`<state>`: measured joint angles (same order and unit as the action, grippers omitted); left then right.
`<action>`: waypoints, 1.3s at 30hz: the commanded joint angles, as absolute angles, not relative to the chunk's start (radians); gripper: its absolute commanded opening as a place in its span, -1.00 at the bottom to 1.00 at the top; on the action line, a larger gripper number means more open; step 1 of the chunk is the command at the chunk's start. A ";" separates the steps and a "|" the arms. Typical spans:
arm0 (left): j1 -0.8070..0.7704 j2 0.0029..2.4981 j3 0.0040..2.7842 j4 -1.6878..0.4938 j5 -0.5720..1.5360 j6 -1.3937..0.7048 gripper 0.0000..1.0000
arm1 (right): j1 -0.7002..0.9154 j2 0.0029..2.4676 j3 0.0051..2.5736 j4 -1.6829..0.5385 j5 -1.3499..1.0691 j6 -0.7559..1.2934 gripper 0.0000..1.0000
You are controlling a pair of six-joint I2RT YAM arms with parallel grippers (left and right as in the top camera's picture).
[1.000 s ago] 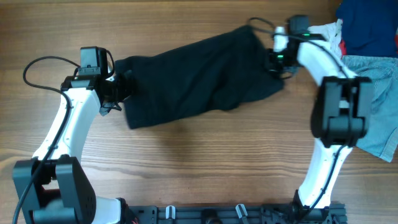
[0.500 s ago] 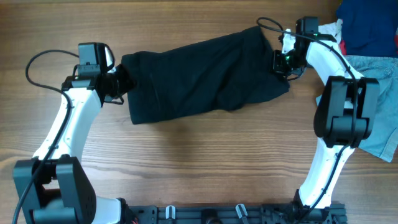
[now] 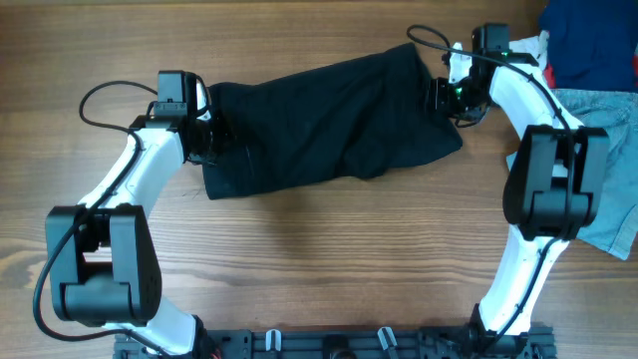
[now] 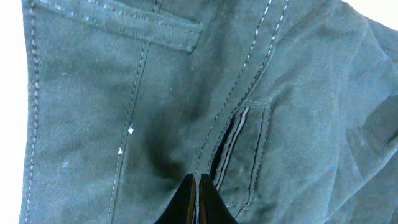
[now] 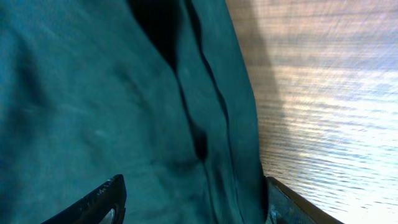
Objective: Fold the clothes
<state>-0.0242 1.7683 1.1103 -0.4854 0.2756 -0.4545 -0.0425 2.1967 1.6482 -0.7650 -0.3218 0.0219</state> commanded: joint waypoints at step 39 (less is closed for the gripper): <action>0.213 1.842 1.122 -0.431 0.653 0.075 1.00 | -0.029 2.300 1.655 -0.630 -0.524 -0.027 -0.91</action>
<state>0.2241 1.7748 1.1126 -0.4618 0.5587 0.0280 -0.0353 2.2795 1.6577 -0.6373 -0.5106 -0.0166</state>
